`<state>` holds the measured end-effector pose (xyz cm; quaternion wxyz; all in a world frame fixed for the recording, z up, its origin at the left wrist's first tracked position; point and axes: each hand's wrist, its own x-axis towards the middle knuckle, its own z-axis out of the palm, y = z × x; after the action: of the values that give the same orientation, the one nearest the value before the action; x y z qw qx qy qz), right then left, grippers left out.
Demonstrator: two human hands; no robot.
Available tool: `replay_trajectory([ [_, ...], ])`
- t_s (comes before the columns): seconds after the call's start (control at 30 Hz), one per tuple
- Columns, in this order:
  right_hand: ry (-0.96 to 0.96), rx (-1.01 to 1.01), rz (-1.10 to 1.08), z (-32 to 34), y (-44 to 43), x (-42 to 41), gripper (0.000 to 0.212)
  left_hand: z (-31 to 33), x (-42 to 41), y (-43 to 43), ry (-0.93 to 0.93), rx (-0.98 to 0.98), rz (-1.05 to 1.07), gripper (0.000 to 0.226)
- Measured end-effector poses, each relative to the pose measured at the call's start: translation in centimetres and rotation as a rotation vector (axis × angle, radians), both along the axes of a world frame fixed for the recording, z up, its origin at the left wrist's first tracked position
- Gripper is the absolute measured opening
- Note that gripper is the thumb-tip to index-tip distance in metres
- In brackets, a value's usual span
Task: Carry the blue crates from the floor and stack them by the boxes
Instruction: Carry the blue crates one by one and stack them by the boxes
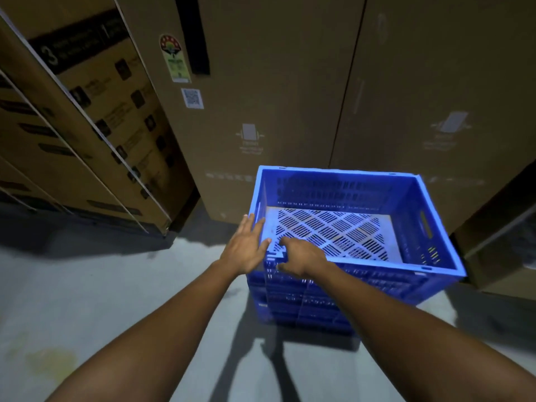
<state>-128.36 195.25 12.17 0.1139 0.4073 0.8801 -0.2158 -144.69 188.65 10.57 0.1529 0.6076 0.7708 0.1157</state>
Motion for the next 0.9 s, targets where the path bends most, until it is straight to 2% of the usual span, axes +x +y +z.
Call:
replay_trajectory([
  [0.1,-0.166,0.137,0.015,-1.7,0.3,-1.4,0.046,-2.8,-1.7,1.8,0.073,-0.026,-0.028,0.063],
  [0.23,-0.181,0.239,-0.025,-2.2,-0.2,-1.9,0.037,-4.0,-1.8,2.4,0.223,0.037,-0.077,0.051],
  [0.3,-0.177,0.268,-0.027,-2.3,-0.4,-2.0,0.034,-4.0,-1.6,2.0,0.305,0.087,-0.137,0.058],
  [0.4,-0.170,0.279,-0.030,-2.3,-0.4,-2.1,0.026,-4.5,-1.9,2.3,0.296,0.149,-0.183,0.060],
  [0.53,-0.152,0.333,-0.085,-3.4,-0.5,-2.1,0.009,-5.8,-2.4,2.4,0.280,0.286,-0.189,0.048],
  [0.63,-0.132,0.287,-0.079,-2.1,-0.6,-1.9,0.021,-4.4,-1.8,2.1,0.333,0.171,-0.153,0.054],
  [0.73,-0.092,0.142,-0.056,-0.8,0.1,-0.5,0.034,-2.7,0.8,2.6,0.361,0.065,-0.116,0.063],
  [0.8,-0.088,0.076,-0.057,-0.3,0.9,1.8,0.038,-2.5,4.5,3.6,0.311,0.005,-0.188,0.060],
  [0.9,-0.207,0.090,-0.082,-0.2,3.1,8.1,0.042,-2.4,11.3,6.1,0.177,-0.051,-0.301,0.049],
])
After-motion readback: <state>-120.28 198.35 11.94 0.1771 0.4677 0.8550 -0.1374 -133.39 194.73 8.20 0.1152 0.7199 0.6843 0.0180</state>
